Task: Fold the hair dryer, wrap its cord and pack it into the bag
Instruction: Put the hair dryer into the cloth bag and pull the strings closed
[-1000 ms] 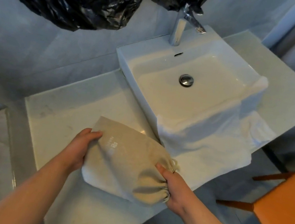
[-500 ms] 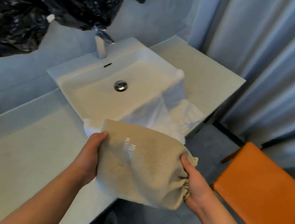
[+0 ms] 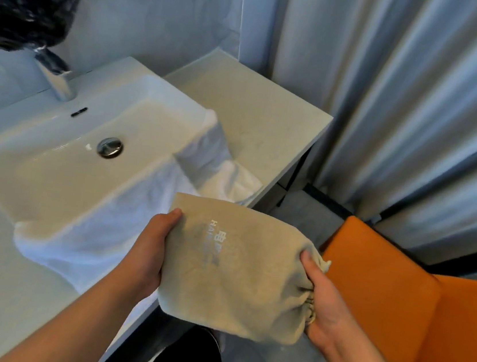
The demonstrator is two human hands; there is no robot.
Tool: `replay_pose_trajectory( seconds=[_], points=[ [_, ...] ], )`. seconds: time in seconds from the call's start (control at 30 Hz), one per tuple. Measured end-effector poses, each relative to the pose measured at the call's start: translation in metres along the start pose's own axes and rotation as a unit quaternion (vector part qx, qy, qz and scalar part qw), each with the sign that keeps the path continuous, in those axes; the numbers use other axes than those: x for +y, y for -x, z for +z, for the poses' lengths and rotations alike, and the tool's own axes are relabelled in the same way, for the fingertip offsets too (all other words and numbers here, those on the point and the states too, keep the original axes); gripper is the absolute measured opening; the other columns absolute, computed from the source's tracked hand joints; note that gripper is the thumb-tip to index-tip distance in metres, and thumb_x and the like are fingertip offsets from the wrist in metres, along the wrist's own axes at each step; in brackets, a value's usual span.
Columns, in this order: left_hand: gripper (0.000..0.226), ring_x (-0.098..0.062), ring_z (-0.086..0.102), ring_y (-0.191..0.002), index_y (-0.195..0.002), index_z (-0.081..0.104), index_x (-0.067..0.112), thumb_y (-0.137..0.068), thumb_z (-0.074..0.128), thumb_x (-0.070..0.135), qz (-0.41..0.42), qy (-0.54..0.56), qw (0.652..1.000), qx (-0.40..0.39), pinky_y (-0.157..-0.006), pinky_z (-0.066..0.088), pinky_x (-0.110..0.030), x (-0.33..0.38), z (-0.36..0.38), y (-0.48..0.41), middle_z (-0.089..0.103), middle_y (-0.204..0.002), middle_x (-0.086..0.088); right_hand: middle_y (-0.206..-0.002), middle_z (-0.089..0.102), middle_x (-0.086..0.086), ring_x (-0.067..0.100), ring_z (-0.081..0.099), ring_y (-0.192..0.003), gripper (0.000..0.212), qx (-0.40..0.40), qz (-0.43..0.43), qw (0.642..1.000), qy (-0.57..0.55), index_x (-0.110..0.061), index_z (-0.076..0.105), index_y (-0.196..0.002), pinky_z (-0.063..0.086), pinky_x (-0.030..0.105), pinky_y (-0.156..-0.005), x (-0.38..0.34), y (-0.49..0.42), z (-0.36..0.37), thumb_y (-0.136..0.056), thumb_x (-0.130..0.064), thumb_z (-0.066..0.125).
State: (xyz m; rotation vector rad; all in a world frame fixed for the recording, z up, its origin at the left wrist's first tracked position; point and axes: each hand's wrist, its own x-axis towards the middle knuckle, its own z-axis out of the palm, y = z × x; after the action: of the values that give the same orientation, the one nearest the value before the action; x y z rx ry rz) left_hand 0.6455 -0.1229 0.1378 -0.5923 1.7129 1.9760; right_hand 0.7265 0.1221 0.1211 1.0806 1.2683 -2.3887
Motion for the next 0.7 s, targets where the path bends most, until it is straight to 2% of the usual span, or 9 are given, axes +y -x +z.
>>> replay_pose_trajectory(
  seconds=[0.1, 0.23, 0.33, 0.43, 0.57, 0.7],
  points=[
    [0.037, -0.02, 0.07, -0.078, -0.086, 0.071, 0.019, -0.098, 0.044, 0.041, 0.009, -0.002, 1.0, -0.001, -0.07, 0.049, -0.038, 0.019, 0.019, -0.038, 0.077, -0.077, -0.003, -0.087, 0.077, 0.016, 0.03, 0.074, -0.076, 0.036, 0.008, 0.004, 1.0, 0.004, -0.012, 0.071, -0.097, 0.053, 0.042, -0.072, -0.029, -0.035, 0.005, -0.078, -0.042, 0.062],
    [0.036, -0.024, 0.069, -0.092, -0.106, 0.067, 0.018, -0.095, 0.047, 0.046, -0.003, 0.008, 1.0, 0.015, -0.074, 0.051, -0.039, 0.046, 0.039, -0.103, 0.075, -0.097, -0.007, -0.095, 0.076, 0.019, 0.032, 0.074, -0.082, 0.045, 0.032, 0.006, 0.999, 0.031, -0.009, 0.071, -0.102, 0.053, 0.042, -0.076, -0.075, -0.094, 0.021, -0.073, -0.043, 0.067],
    [0.041, -0.025, 0.069, -0.098, -0.107, 0.072, 0.016, -0.096, 0.046, 0.045, -0.024, 0.014, 1.0, 0.004, -0.083, 0.051, -0.041, 0.071, 0.054, -0.144, 0.076, -0.101, -0.009, -0.098, 0.075, 0.019, 0.032, 0.073, -0.087, 0.051, 0.044, 0.021, 0.997, 0.052, -0.009, 0.071, -0.105, 0.054, 0.04, -0.078, -0.112, -0.132, 0.037, -0.069, -0.045, 0.068],
    [0.037, -0.022, 0.071, -0.092, -0.101, 0.073, 0.017, -0.097, 0.045, 0.041, -0.02, 0.015, 1.0, 0.006, -0.08, 0.051, -0.04, 0.097, 0.068, -0.177, 0.077, -0.096, -0.009, -0.102, 0.075, 0.019, 0.033, 0.072, -0.094, 0.055, 0.052, 0.037, 0.996, 0.062, -0.009, 0.069, -0.111, 0.053, 0.043, -0.086, -0.145, -0.164, 0.048, -0.07, -0.046, 0.069],
    [0.044, -0.031, 0.067, -0.103, -0.114, 0.066, 0.01, -0.096, 0.045, 0.043, -0.021, 0.012, 1.0, 0.011, -0.085, 0.053, -0.045, 0.12, 0.081, -0.212, 0.073, -0.108, -0.015, -0.107, 0.074, 0.018, 0.033, 0.069, -0.101, 0.059, 0.054, 0.062, 0.995, 0.054, -0.009, 0.066, -0.118, 0.051, 0.043, -0.089, -0.178, -0.198, 0.06, -0.072, -0.045, 0.069],
    [0.04, -0.025, 0.069, -0.093, -0.096, 0.073, 0.014, -0.099, 0.042, 0.039, -0.019, 0.016, 1.0, 0.004, -0.078, 0.051, -0.04, 0.136, 0.091, -0.241, 0.076, -0.097, -0.011, -0.104, 0.074, 0.018, 0.033, 0.07, -0.098, 0.049, 0.035, 0.071, 0.995, 0.064, -0.009, 0.069, -0.112, 0.051, 0.042, -0.086, -0.209, -0.223, 0.074, -0.075, -0.042, 0.066]
  ],
)
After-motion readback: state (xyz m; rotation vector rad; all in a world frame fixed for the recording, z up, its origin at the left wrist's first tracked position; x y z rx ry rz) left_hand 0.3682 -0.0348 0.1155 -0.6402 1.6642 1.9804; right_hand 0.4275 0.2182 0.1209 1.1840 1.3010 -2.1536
